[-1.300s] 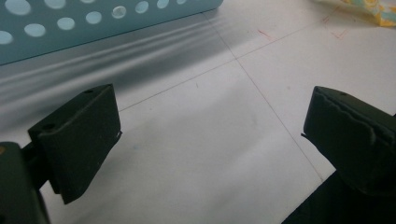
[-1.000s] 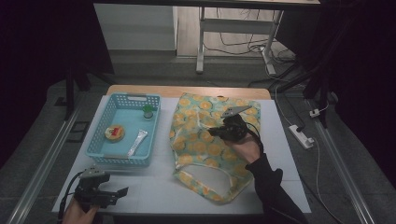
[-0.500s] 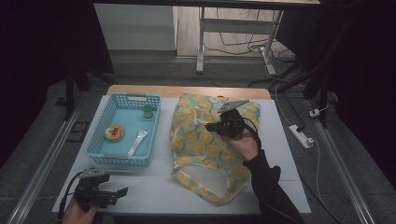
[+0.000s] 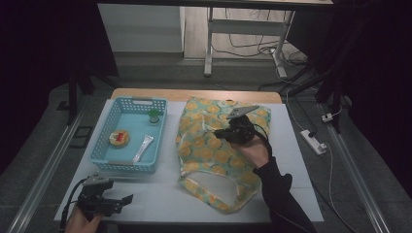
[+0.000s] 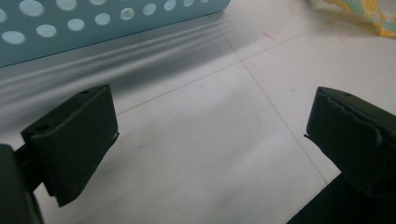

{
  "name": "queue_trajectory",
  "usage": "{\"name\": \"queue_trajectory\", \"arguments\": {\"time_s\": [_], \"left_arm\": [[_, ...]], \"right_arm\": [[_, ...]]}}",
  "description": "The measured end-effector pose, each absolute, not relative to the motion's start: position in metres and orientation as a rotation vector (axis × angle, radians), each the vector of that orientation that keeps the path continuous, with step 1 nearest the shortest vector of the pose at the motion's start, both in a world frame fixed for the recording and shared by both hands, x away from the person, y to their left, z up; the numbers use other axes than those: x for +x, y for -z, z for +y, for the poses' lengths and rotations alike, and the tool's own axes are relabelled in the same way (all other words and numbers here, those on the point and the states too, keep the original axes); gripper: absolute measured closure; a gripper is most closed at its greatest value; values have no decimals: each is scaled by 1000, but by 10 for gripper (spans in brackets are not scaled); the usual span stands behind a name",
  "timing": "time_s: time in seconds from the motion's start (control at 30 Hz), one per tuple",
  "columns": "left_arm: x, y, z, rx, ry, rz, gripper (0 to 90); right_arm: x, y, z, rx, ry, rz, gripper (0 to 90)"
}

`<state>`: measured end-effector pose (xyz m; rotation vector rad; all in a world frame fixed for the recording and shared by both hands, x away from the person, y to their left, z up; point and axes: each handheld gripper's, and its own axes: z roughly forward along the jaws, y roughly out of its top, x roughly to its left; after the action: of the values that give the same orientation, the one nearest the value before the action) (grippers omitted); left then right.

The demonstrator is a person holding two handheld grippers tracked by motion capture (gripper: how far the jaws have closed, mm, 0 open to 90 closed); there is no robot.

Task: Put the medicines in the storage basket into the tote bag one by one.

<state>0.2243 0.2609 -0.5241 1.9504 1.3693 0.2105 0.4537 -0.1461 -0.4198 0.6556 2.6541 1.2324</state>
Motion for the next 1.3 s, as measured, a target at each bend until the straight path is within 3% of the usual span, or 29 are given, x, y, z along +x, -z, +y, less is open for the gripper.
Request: {"name": "queue_trajectory", "arguments": {"time_s": [0.77,1.3], "left_arm": [[223,517,274,1893,-206,1322,1],[223,491,277,1872,-301,1314,15]], "right_arm": [[453,422,-147,650,-1235,2650,900],[455,423,-148,651,-1225,2662,900]]}}
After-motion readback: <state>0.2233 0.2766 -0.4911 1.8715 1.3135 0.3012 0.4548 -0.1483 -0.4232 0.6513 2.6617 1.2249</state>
